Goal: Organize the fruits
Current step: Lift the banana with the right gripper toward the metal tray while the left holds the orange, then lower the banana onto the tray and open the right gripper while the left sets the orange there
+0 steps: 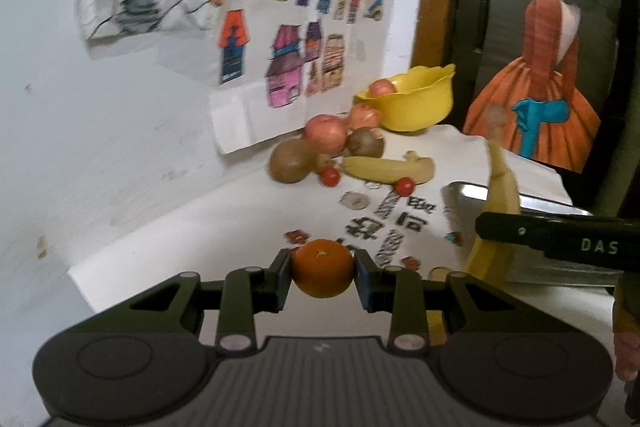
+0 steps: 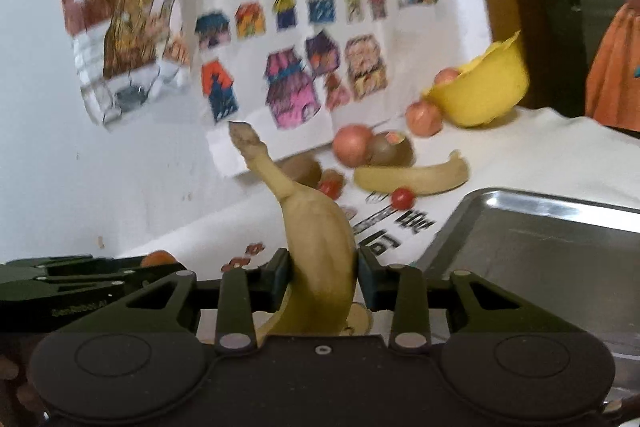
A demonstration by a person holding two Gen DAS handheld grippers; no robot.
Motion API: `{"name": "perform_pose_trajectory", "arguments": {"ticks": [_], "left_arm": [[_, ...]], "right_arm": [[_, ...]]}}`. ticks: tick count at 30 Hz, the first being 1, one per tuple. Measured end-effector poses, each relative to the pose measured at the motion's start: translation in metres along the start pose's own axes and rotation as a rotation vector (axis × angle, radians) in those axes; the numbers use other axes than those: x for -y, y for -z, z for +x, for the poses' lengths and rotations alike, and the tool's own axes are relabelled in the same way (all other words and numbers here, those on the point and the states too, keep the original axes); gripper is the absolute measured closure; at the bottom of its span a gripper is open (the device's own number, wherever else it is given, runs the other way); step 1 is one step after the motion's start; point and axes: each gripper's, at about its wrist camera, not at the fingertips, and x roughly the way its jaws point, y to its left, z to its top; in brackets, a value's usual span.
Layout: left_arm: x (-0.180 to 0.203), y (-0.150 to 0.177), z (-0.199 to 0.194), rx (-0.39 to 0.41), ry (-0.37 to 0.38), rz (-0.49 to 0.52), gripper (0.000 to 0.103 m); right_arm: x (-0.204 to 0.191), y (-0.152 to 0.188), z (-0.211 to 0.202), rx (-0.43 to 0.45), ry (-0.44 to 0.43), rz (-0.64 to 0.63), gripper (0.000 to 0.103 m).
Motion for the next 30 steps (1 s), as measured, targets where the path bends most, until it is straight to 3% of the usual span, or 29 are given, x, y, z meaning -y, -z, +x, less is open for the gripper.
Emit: {"name": "perform_pose_trajectory", "arguments": {"ticks": [9,15,21,30], "left_arm": [[0.036,-0.014,0.011,0.027,0.051,0.032,0.066],[0.067,-0.026,0.025,0.040,0.098,0.070,0.066],[0.101,-0.030,0.049,0.020,0.166,0.115,0.066],[0.137,-0.020,0.085,-0.047,0.213,0.164,0.066]], "right_arm": [[0.041,-0.015,-0.047,0.111,0.061,0.074,0.065],[0.085,-0.022,-0.072,0.176,0.149,0.144,0.065],[0.122,-0.019,-0.084,0.167,0.220,0.181,0.065],[0.162,-0.010,-0.072,0.096,0.237,0.237,0.065]]}}
